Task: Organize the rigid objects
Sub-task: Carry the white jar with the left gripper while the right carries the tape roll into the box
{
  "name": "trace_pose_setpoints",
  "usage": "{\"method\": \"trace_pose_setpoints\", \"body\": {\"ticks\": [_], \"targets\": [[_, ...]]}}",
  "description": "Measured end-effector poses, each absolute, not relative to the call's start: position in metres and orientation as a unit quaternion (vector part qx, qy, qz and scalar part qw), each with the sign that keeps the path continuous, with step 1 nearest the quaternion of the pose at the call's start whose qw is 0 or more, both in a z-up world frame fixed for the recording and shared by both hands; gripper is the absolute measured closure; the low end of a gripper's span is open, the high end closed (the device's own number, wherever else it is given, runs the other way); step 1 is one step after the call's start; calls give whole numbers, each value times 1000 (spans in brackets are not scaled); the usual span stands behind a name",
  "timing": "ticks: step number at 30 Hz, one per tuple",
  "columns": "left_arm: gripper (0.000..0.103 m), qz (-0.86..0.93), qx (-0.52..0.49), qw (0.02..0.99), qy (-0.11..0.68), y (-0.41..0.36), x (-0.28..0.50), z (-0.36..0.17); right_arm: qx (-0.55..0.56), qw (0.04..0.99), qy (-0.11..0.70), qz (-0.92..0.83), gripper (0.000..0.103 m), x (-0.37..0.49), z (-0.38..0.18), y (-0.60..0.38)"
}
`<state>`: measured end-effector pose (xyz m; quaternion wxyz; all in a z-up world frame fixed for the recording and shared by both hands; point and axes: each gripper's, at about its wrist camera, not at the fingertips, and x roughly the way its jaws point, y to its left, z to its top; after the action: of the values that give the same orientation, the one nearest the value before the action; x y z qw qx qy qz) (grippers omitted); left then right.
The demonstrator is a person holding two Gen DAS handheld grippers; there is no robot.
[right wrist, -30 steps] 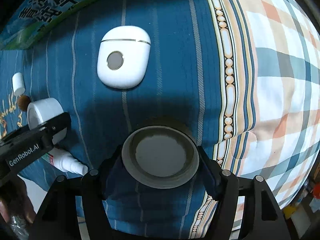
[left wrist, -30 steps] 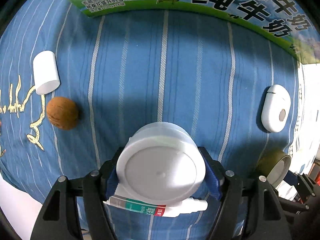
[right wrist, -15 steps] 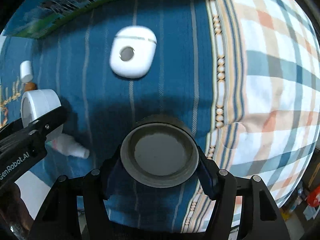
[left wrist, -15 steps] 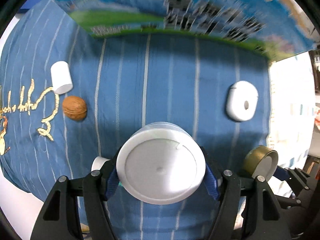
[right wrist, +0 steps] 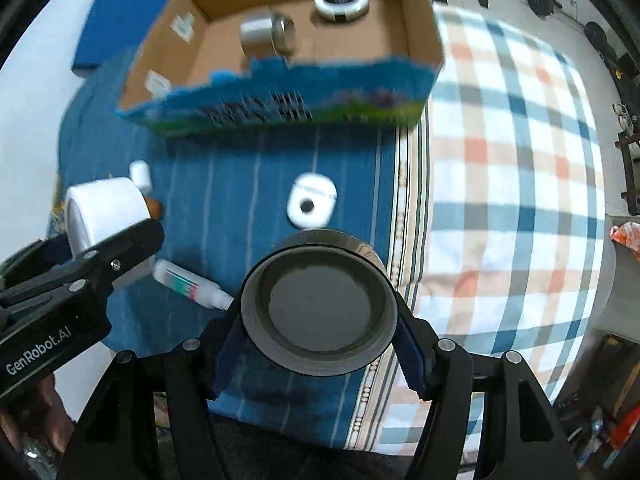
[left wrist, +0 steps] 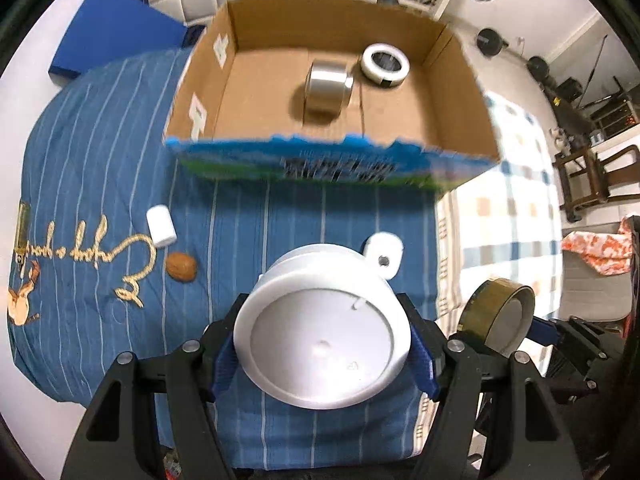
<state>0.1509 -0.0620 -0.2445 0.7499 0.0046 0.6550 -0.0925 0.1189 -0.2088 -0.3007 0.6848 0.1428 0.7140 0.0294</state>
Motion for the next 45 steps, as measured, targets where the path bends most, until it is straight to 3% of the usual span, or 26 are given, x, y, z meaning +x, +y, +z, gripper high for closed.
{"method": "trace_pose_setpoints", "body": {"ticks": [10, 16, 24, 32, 38, 45], "targets": [[35, -117, -18, 779, 616, -60, 200, -196, 177, 715, 674, 47, 35, 150, -266, -234], [35, -111, -16, 784, 610, -54, 263, -193, 181, 743, 643, 41, 35, 203, -257, -238], [35, -93, -21, 765, 637, -40, 359, -237, 177, 738, 651, 9, 35, 298, -294, -249], [35, -76, -3, 724, 685, -39, 441, -313, 167, 702, 692, -34, 35, 376, -376, -259], [35, -55, 35, 701, 710, -42, 472, -368, 137, 677, 721, -62, 35, 402, -429, -258], [35, -63, 48, 688, 721, -56, 484, -385, 111, 662, 738, -72, 34, 417, -457, -255]]}}
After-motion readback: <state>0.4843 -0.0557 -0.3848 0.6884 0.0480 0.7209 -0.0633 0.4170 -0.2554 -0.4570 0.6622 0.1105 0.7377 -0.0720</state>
